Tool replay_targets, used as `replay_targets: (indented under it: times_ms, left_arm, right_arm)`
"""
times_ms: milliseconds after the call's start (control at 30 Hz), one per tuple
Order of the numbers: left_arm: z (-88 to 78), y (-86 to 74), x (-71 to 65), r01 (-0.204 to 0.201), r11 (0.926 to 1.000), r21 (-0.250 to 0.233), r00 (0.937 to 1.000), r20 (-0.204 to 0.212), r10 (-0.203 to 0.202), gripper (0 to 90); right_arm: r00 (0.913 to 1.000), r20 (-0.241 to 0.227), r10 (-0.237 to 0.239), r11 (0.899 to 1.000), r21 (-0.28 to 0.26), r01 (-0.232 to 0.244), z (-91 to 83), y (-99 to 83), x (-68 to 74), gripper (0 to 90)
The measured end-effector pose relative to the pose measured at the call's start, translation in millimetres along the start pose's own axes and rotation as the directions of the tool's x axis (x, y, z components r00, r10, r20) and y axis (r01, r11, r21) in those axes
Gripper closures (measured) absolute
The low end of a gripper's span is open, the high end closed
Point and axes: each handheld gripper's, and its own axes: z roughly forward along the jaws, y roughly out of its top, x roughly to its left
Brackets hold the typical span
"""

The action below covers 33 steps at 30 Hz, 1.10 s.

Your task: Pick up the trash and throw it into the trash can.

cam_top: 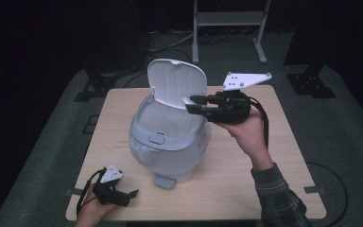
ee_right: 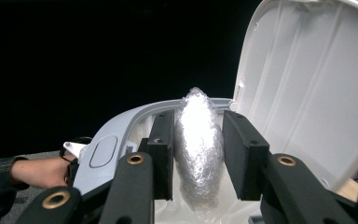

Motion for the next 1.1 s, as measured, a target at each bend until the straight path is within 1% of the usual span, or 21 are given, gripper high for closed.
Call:
replay_targets:
  times_ms: [300,467,600,767,833,900,1067,1100]
  left_arm:
    - [0.0,0.0,0.0,0.000,1.0000,0.000,1.0000,0.000,0.000,0.0]
    - [0.0,0.0,0.0,0.000,1.0000,0.000,1.0000,0.000,0.000,0.0]
    - [0.1,0.0,0.1,-0.001,1.0000,0.000,1.0000,0.001,0.001,0.0]
    - [0.1,0.0,0.1,-0.001,1.0000,0.000,1.0000,0.001,0.001,0.0]
    - [0.1,0.1,0.1,-0.002,1.0000,0.000,1.0000,0.001,0.002,0.0]
    - [0.1,0.1,0.2,-0.002,1.0000,0.000,1.0000,0.002,0.002,0.0]
    - [0.1,0.1,0.2,-0.002,1.0000,0.000,1.0000,0.002,0.002,0.0]
    - [0.1,0.1,0.2,-0.002,1.0000,0.000,1.0000,0.002,0.002,0.0]
  right_arm:
    - [0.9999,-0.008,0.007,1.000,0.008,-0.007,23.0,6.2,-2.0,64.9]
    - [0.9997,-0.020,0.012,1.000,0.011,-0.012,36.6,8.3,-4.1,64.8]
    - [0.9994,-0.031,0.016,1.000,0.023,-0.015,48.6,9.8,-4.7,64.8]
    - [0.9991,-0.040,0.014,0.999,0.036,-0.013,57.7,10.8,-4.2,62.9]
    - [0.9990,-0.043,0.013,0.999,0.040,-0.011,59.6,11.2,-3.4,55.4]
    - [0.9988,-0.046,0.015,0.999,0.037,-0.013,59.0,11.5,-1.9,51.3]
    - [0.9989,-0.045,0.009,1.000,0.025,-0.008,47.3,11.2,1.7,52.0]
    - [0.9993,-0.037,0.006,1.000,0.023,-0.005,43.1,10.7,1.8,52.6]
